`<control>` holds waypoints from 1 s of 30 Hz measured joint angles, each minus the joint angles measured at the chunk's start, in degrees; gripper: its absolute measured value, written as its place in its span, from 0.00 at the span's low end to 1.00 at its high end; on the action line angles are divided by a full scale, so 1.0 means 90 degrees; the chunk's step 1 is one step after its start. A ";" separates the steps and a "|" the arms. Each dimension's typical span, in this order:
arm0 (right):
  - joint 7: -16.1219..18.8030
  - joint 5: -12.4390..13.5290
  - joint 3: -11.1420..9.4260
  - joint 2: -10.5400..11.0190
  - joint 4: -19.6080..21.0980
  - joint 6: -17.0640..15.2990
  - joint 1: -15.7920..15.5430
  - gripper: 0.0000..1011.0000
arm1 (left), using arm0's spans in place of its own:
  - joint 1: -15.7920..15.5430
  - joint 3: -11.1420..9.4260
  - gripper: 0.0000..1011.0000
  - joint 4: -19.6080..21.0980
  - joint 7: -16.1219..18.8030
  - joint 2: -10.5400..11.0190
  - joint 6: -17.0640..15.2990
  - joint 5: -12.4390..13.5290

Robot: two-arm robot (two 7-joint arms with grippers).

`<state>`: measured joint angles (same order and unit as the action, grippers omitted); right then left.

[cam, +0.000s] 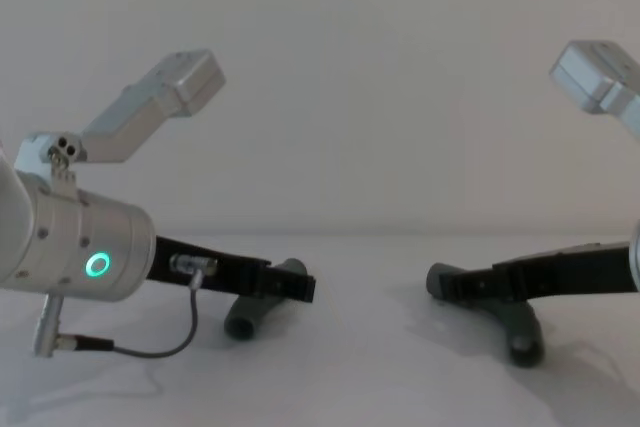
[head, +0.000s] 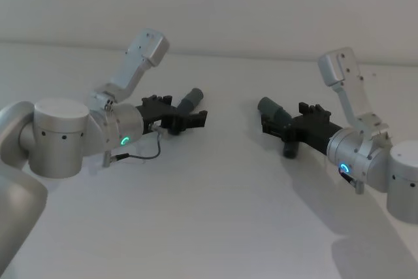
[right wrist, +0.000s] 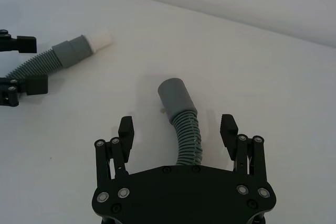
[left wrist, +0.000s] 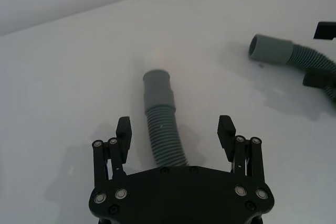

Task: Use both hands to pick up one end of the pipe from the table, align the ends, and insert them.

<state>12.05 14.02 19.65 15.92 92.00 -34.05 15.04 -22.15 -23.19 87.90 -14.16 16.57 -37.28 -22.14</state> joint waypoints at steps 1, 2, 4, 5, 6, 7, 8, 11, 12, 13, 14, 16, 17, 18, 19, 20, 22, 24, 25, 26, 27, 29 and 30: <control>0.0000 -0.0006 -0.0001 -0.0005 -0.0010 -0.0005 0.0003 0.99 | 0.0000 0.0000 0.99 0.0000 0.0000 0.0000 0.0000 0.0000; 0.0000 -0.0010 -0.0002 -0.0011 -0.0022 -0.0008 0.0007 0.99 | 0.0005 -0.0012 0.99 -0.0017 -0.0011 0.0020 0.0007 0.0025; 0.0000 -0.0025 -0.0005 -0.0026 -0.0055 -0.0017 0.0020 0.99 | 0.0008 -0.0027 0.99 -0.0041 -0.0031 0.0049 0.0017 0.0057; 0.0000 -0.0028 -0.0006 -0.0033 -0.0072 -0.0020 0.0026 0.99 | 0.0008 -0.0027 0.99 -0.0041 -0.0031 0.0049 0.0017 0.0057; 0.0001 -0.0032 -0.0007 -0.0038 -0.0086 -0.0025 0.0030 0.99 | 0.0008 -0.0037 0.99 -0.0051 -0.0046 0.0061 0.0023 0.0076; 0.0004 -0.0037 -0.0009 -0.0047 -0.0117 -0.0031 0.0041 0.99 | 0.0009 -0.0049 0.99 -0.0068 -0.0059 0.0078 0.0033 0.0101; 0.0004 -0.0040 -0.0010 -0.0052 -0.0130 -0.0034 0.0045 0.99 | 0.0008 -0.0054 0.99 -0.0073 -0.0063 0.0085 0.0036 0.0108; 0.0013 -0.0057 -0.0013 -0.0068 -0.0191 -0.0052 0.0065 0.99 | 0.0008 -0.0073 0.99 -0.0101 -0.0090 0.0110 0.0055 0.0151; 0.0018 -0.0067 -0.0013 -0.0076 -0.0218 -0.0064 0.0076 0.99 | 0.0007 -0.0078 0.99 -0.0107 -0.0099 0.0114 0.0062 0.0163; 0.0022 -0.0074 -0.0013 -0.0079 -0.0232 -0.0069 0.0081 0.99 | 0.0006 -0.0081 0.99 -0.0113 -0.0104 0.0117 0.0067 0.0171; 0.0026 -0.0078 -0.0013 -0.0081 -0.0246 -0.0074 0.0085 0.99 | 0.0003 -0.0088 0.99 -0.0124 -0.0115 0.0123 0.0078 0.0188; 0.0034 -0.0086 -0.0016 -0.0093 -0.0289 -0.0084 0.0101 0.99 | -0.0002 -0.0095 0.99 -0.0139 -0.0126 0.0127 0.0094 0.0207; 0.0034 -0.0086 -0.0016 -0.0093 -0.0289 -0.0084 0.0101 0.99 | -0.0003 -0.0097 0.99 -0.0146 -0.0131 0.0129 0.0101 0.0214; 0.0042 -0.0092 -0.0019 -0.0099 -0.0313 -0.0087 0.0109 0.99 | -0.0006 -0.0100 0.99 -0.0157 -0.0141 0.0131 0.0116 0.0230; 0.0050 -0.0098 -0.0025 -0.0107 -0.0340 -0.0089 0.0117 0.99 | -0.0006 -0.0101 0.99 -0.0164 -0.0146 0.0132 0.0123 0.0237; 0.0053 -0.0100 -0.0028 -0.0112 -0.0351 -0.0089 0.0119 0.99 | -0.0007 -0.0102 0.99 -0.0174 -0.0152 0.0132 0.0143 0.0251; 0.0061 -0.0108 -0.0036 -0.0123 -0.0382 -0.0089 0.0127 0.99 | -0.0007 -0.0101 0.99 -0.0188 -0.0158 0.0131 0.0169 0.0262; 0.0065 -0.0113 -0.0044 -0.0131 -0.0401 -0.0089 0.0133 0.99 | -0.0006 -0.0094 0.99 -0.0204 -0.0164 0.0126 0.0199 0.0278; 0.0067 -0.0115 -0.0046 -0.0134 -0.0407 -0.0089 0.0135 0.99 | -0.0006 -0.0092 0.99 -0.0209 -0.0166 0.0125 0.0208 0.0282; 0.0070 -0.0119 -0.0051 -0.0139 -0.0422 -0.0089 0.0138 0.96 | -0.0005 -0.0088 0.99 -0.0217 -0.0168 0.0123 0.0223 0.0291; 0.0071 -0.0121 -0.0053 -0.0141 -0.0428 -0.0089 0.0140 0.96 | -0.0005 -0.0085 0.99 -0.0221 -0.0169 0.0122 0.0229 0.0295; 0.0074 -0.0122 -0.0055 -0.0147 -0.0439 -0.0089 0.0142 0.92 | -0.0004 -0.0081 0.94 -0.0228 -0.0170 0.0120 0.0242 0.0304; 0.0078 -0.0123 -0.0059 -0.0152 -0.0449 -0.0089 0.0145 0.89 | -0.0004 -0.0077 0.92 -0.0235 -0.0171 0.0119 0.0254 0.0310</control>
<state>12.75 12.91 19.12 14.55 87.96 -34.85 16.34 -22.18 -23.88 85.78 -15.70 17.63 -35.00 -19.34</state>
